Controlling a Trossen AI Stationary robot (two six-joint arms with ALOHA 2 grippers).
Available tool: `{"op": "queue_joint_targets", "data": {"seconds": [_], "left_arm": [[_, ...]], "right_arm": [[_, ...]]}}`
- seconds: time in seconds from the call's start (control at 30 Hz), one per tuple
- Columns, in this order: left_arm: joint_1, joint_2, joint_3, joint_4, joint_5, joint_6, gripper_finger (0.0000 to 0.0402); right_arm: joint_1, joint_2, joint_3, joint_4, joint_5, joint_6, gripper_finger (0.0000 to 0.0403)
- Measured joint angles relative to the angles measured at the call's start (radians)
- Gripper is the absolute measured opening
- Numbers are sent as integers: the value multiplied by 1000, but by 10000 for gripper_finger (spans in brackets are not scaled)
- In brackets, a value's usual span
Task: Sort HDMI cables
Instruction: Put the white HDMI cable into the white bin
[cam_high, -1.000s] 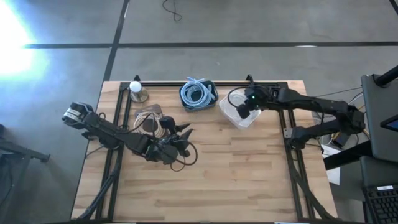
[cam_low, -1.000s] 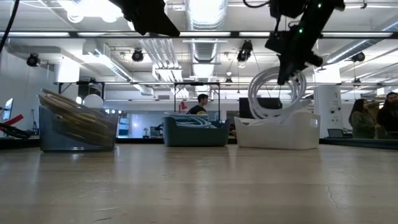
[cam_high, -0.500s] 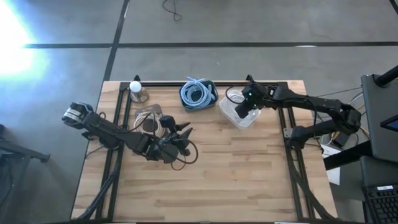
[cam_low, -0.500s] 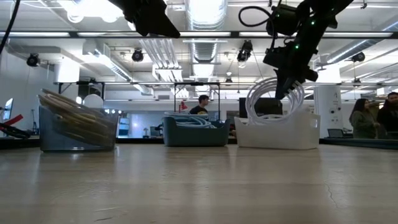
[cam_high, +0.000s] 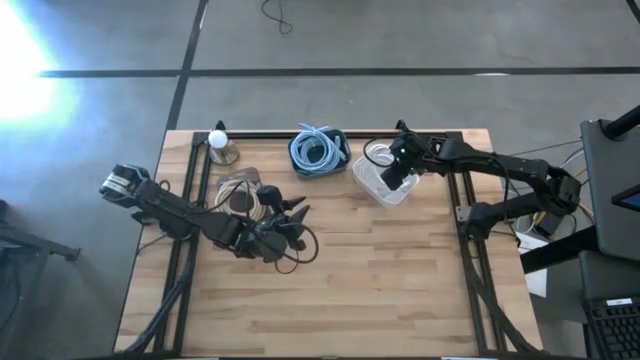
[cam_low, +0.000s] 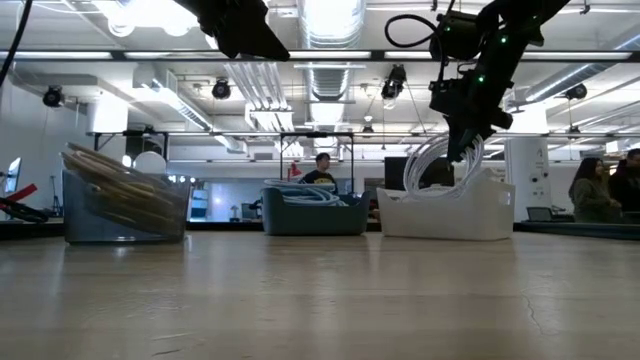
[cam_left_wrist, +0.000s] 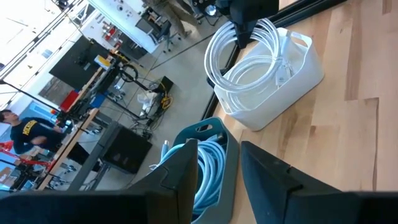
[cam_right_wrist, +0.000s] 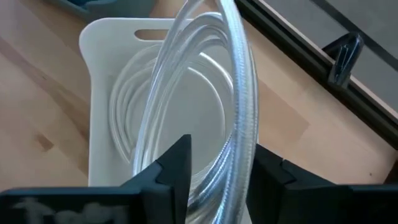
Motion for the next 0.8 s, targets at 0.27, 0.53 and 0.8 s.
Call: {"op": "queue_joint_targets", "data": {"seconds": [0.27, 0.53, 0.8], "left_arm": [[3, 0, 0, 0, 0, 0, 126], [6, 0, 0, 0, 0, 0, 126], [9, 0, 0, 0, 0, -2, 126]], "right_arm": [[1, -13, 0, 2, -22, -17, 20], [-7, -105, 0, 2, -141, -32, 16], [-5, -161, -6, 2, -148, -3, 15]]}}
